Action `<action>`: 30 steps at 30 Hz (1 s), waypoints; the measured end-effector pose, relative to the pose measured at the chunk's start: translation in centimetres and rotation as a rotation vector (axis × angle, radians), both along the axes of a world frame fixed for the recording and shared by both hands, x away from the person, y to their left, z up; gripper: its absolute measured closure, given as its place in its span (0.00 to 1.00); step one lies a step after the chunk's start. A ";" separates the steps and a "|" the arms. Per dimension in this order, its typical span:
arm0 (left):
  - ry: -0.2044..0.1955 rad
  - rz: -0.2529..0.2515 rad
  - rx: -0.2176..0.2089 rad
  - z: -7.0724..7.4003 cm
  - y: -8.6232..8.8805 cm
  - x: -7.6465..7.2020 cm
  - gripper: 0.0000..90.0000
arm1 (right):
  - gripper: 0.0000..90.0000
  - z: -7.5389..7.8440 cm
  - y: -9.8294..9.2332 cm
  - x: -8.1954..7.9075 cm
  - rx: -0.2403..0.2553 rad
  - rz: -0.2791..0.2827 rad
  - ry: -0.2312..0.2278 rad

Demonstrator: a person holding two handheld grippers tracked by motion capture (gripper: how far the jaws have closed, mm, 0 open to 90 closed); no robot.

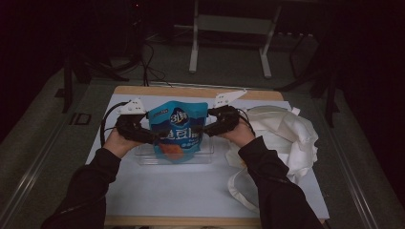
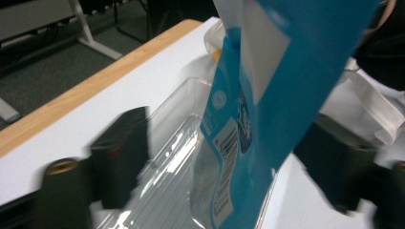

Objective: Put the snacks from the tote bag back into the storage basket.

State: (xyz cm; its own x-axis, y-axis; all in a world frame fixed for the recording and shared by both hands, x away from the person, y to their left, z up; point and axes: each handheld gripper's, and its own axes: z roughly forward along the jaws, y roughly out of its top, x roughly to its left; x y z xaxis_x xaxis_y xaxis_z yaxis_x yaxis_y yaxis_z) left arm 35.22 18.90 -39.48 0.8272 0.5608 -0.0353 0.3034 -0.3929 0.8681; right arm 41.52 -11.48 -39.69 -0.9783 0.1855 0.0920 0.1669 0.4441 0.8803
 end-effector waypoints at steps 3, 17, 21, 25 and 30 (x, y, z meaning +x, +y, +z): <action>0.017 -0.008 -0.023 -0.3 0.2 -0.1 0.03 | 0.23 0.1 -0.3 -0.1 0.026 -0.010 0.017; 0.014 0.065 -0.075 -1.5 1.6 -3.5 0.02 | 0.15 0.4 -2.6 -1.0 0.034 -0.065 -0.046; 0.010 0.077 -0.065 -1.9 1.2 -4.8 0.02 | 0.16 0.1 -3.4 -1.4 0.026 -0.072 -0.052; 0.022 0.072 -0.069 -2.3 0.7 -5.7 0.02 | 0.16 -0.5 -4.0 -2.0 0.020 -0.082 -0.047; 0.018 0.074 -0.052 -2.5 0.2 -7.0 0.02 | 0.16 -0.9 -4.9 -2.5 0.018 -0.096 -0.033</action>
